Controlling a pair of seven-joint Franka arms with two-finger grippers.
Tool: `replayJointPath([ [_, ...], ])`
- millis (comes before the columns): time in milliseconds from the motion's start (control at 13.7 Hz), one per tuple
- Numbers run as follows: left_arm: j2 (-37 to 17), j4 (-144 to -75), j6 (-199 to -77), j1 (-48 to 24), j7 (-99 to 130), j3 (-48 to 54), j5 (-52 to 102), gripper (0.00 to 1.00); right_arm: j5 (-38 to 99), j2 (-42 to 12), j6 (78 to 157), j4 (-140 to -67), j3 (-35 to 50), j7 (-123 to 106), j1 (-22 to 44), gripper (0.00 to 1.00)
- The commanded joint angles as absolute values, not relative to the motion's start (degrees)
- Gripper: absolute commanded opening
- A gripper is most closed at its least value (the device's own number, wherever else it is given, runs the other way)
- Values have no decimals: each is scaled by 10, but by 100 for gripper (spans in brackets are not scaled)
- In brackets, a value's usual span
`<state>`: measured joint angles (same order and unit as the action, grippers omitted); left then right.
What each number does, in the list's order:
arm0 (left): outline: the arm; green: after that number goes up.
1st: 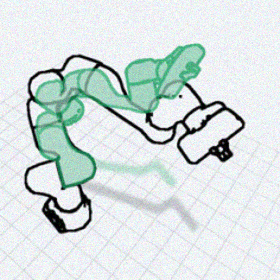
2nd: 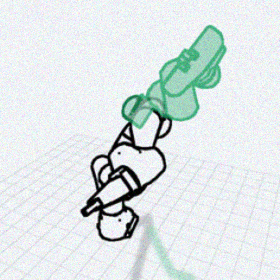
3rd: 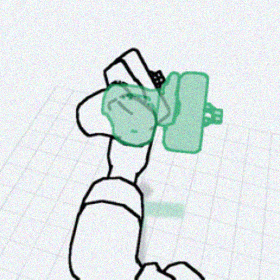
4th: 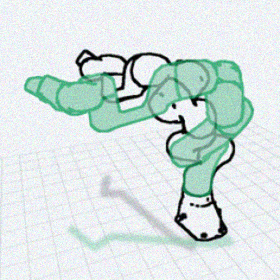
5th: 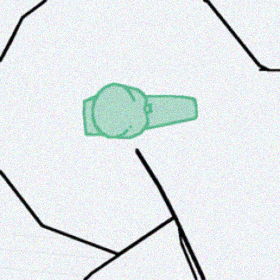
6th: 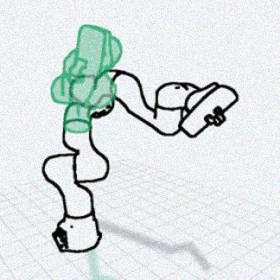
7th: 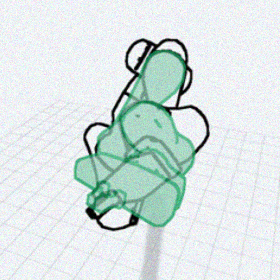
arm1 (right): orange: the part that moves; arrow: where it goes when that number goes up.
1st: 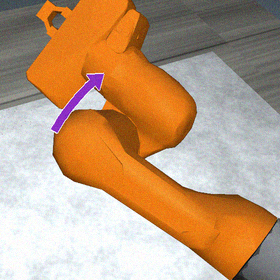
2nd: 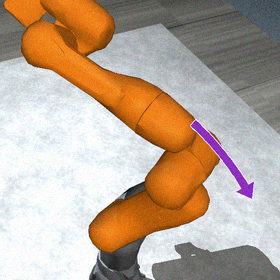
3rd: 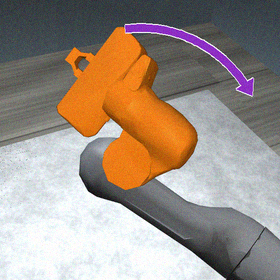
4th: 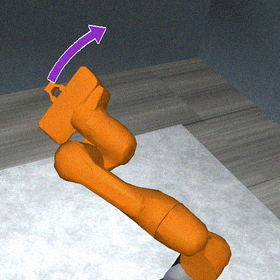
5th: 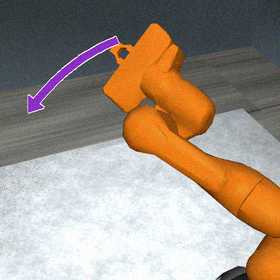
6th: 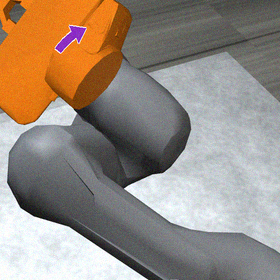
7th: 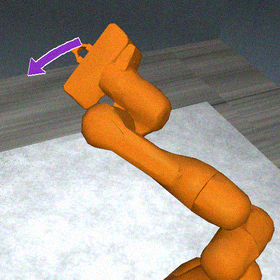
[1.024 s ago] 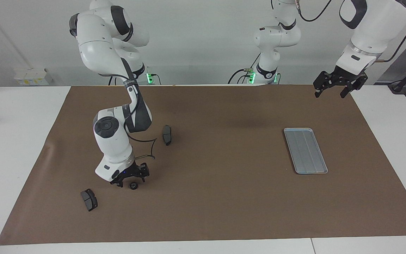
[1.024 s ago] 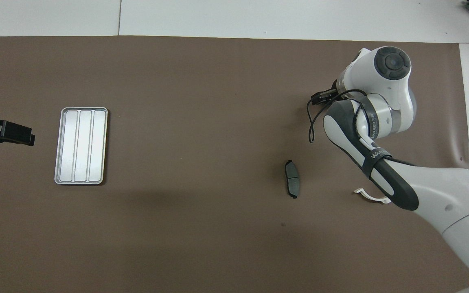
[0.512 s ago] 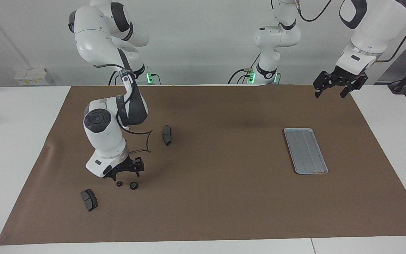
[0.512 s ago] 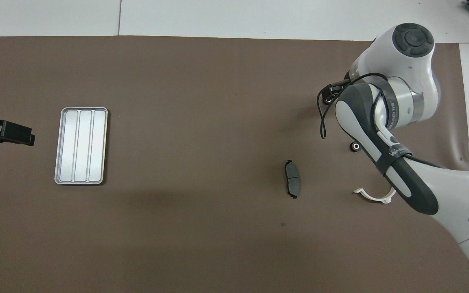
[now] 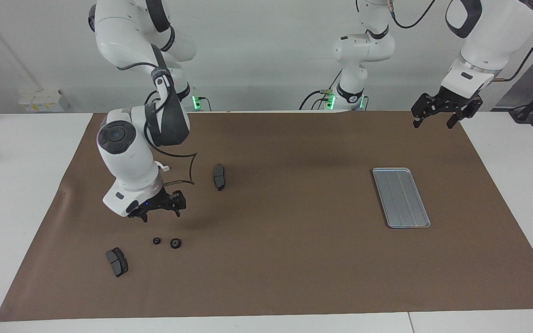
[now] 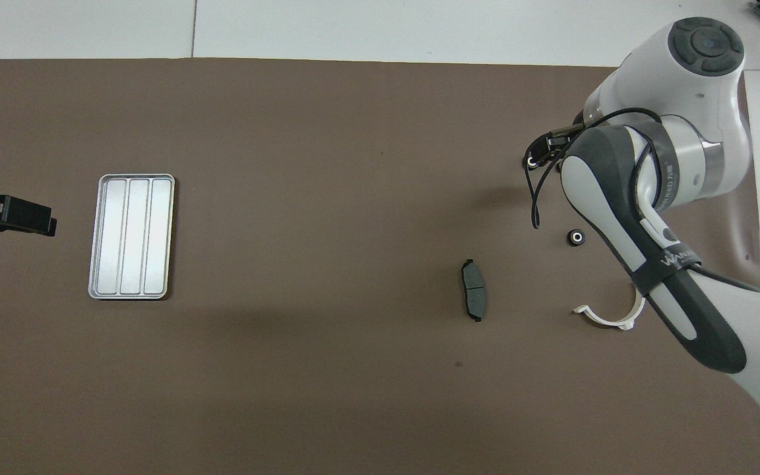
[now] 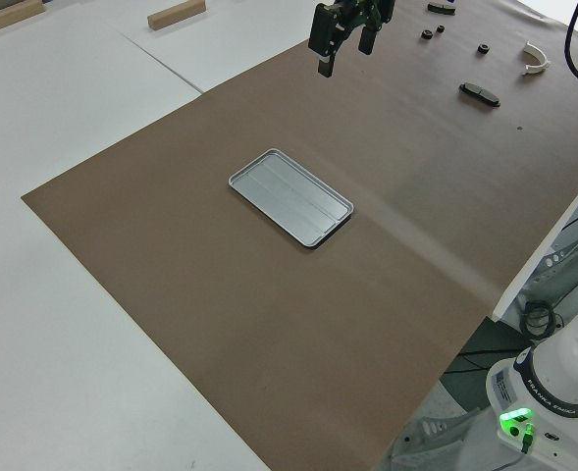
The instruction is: Place bearing gear from tray to pile
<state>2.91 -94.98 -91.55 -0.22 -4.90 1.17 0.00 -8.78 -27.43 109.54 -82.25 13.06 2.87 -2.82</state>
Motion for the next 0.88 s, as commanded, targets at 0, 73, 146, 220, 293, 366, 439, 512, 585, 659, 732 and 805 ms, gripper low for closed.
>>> replayJointPath([
  [0, 34, -955, -911, 5, -47, 15, 9, 100, -76, -251, 1068, -825, 138, 35, -37, 99],
  [73, 34, -955, -911, 5, -47, 16, 9, 100, -76, -245, 1062, -825, 138, 35, -37, 99],
  [146, 34, -955, -911, 5, -47, 16, 9, 100, -76, -238, 1059, -825, 139, 35, -36, 98],
  [220, 34, -955, -911, 5, -47, 16, 9, 100, -76, -236, 1064, -826, 139, 37, -36, 90],
  [293, 34, -955, -911, 5, -47, 16, 9, 100, -76, -236, 1078, -835, 138, 39, -37, 65],
  [366, 34, -955, -911, 5, -47, 16, 9, 100, -76, -236, 1102, -846, 139, 39, -40, 43],
  [439, 34, -955, -911, 5, -47, 16, 9, 100, -76, -238, 1120, -854, 139, 40, -40, 36],
  [512, 34, -955, -911, 5, -47, 16, 9, 100, -76, -240, 1128, -855, 139, 41, -40, 34],
  [585, 34, -955, -911, 5, -47, 16, 9, 100, -76, -241, 1127, -855, 139, 41, -41, 34],
  [659, 34, -955, -911, 5, -47, 16, 9, 100, -76, -241, 1117, -852, 139, 40, -44, 34],
  [732, 34, -955, -911, 5, -47, 16, 9, 100, -76, -239, 1096, -843, 138, 40, -47, 39],
  [805, 35, -955, -911, 5, -47, 16, 9, 100, -77, -236, 1069, -832, 139, 40, -55, 55],
])
